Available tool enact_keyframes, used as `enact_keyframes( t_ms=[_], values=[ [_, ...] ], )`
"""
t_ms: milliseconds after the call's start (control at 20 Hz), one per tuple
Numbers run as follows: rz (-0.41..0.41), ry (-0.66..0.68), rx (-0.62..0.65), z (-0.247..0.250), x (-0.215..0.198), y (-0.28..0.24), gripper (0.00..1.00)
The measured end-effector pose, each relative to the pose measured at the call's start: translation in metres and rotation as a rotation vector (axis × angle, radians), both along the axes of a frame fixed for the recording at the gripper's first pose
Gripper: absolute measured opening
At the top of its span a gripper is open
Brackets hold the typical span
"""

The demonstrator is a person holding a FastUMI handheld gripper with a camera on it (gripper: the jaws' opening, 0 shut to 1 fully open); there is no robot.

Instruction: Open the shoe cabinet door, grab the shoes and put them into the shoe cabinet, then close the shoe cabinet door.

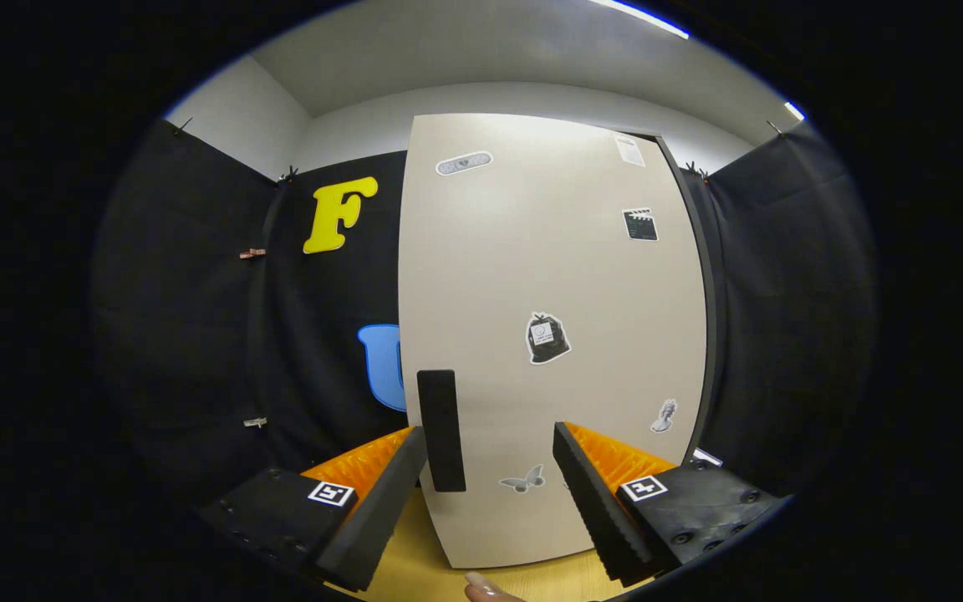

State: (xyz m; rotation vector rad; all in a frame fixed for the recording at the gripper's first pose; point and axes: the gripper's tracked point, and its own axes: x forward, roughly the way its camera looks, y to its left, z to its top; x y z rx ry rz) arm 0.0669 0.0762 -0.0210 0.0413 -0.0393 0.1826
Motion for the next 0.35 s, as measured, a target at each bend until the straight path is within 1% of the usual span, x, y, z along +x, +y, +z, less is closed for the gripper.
enact_keyframes(
  t_ms=[350],
  values=[
    [-0.003,-0.011,-0.009,0.0068,-0.0049,0.0002,0.99]
  ],
)
